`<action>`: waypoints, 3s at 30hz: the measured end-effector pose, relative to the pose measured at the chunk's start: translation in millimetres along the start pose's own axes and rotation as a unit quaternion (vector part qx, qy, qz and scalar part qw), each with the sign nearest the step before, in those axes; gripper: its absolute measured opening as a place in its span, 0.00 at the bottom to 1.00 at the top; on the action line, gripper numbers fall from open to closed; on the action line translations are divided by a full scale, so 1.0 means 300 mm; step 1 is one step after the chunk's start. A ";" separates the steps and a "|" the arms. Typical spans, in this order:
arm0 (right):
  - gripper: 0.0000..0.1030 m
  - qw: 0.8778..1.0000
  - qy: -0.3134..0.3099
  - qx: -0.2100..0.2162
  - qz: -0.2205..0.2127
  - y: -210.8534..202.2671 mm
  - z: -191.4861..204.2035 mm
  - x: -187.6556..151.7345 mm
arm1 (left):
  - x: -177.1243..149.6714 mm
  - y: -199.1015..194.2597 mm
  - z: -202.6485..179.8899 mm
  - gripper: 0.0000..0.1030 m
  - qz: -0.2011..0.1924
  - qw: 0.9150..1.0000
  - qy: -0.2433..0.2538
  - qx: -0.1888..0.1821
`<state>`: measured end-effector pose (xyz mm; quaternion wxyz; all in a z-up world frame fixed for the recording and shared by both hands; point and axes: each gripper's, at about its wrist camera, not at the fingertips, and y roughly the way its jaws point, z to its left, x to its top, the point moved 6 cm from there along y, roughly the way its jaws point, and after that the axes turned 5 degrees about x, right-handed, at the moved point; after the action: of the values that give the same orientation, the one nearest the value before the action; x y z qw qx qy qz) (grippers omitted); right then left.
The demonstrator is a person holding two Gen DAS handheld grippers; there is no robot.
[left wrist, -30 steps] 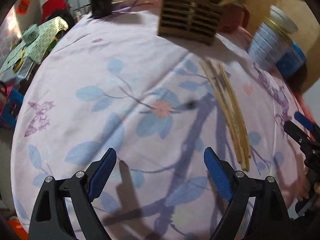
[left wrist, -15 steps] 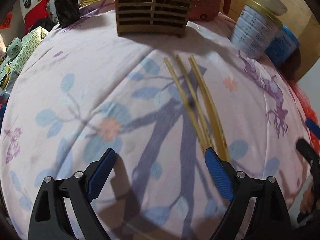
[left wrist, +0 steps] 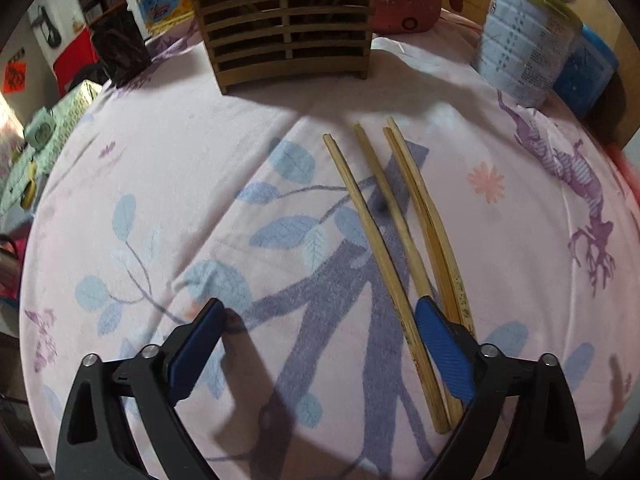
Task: Organize utensils
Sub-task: 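Move both open grippers back down over the remaining chopsticks, then close the left gripper on one chopstick while the right gripper grasps another, then lift both held chopsticks and carry them above the wooden holder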
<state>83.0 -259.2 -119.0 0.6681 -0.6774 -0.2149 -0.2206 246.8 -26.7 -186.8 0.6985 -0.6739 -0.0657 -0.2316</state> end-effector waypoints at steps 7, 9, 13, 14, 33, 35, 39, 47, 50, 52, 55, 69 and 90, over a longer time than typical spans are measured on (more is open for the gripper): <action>0.93 1.000 -0.012 0.024 -0.004 0.021 0.048 0.028 | -0.038 0.002 0.155 0.96 0.012 0.998 -0.050 0.030; 0.93 0.998 -0.016 0.055 -0.002 0.042 0.090 0.039 | -0.076 -0.007 0.229 0.95 0.018 0.997 -0.072 0.038; 0.90 0.991 -0.055 0.119 0.009 0.079 0.227 0.044 | -0.187 -0.044 0.358 0.95 0.014 0.994 -0.103 0.045; 0.84 0.988 -0.075 0.133 0.018 0.095 0.276 0.036 | -0.207 -0.054 0.366 0.95 0.010 0.993 -0.105 0.046; 0.58 0.975 -0.121 0.161 0.097 0.241 0.453 -0.046 | -0.283 -0.092 0.368 0.96 -0.040 0.992 -0.108 0.053; 0.55 0.977 -0.126 0.148 0.091 0.248 0.447 -0.038 | -0.288 -0.094 0.370 0.96 -0.041 0.992 -0.107 0.052; 0.41 0.990 -0.055 0.091 0.091 0.260 0.312 -0.002 | -0.288 -0.094 0.371 0.96 -0.040 0.992 -0.108 0.053; 0.40 0.984 -0.055 0.151 0.070 0.208 0.342 -0.015 | -0.289 -0.095 0.370 0.95 -0.039 0.992 -0.107 0.052; 0.40 0.983 -0.063 0.156 0.068 0.208 0.353 -0.011 | -0.297 -0.105 0.350 0.89 -0.044 0.994 -0.092 0.044; 0.40 0.983 -0.061 0.159 0.070 0.209 0.355 -0.012 | -0.303 -0.120 0.330 0.80 -0.052 0.995 -0.078 0.035; 0.41 0.983 -0.060 0.160 0.070 0.209 0.353 -0.010 | -0.306 -0.137 0.301 0.63 -0.063 0.996 -0.060 0.020; 0.41 0.981 -0.056 0.173 0.070 0.235 0.354 -0.014 | -0.305 -0.154 0.175 0.06 -0.068 0.998 0.004 -0.014; 0.07 0.987 -0.057 0.150 0.030 0.192 0.301 0.042 | -0.255 -0.191 0.190 0.05 -0.074 0.997 -0.011 -0.019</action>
<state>127.9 -169.8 -159.3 0.7552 -0.5870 -0.2627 -0.1269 168.1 47.7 -160.7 0.6659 -0.6826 -0.1186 -0.2767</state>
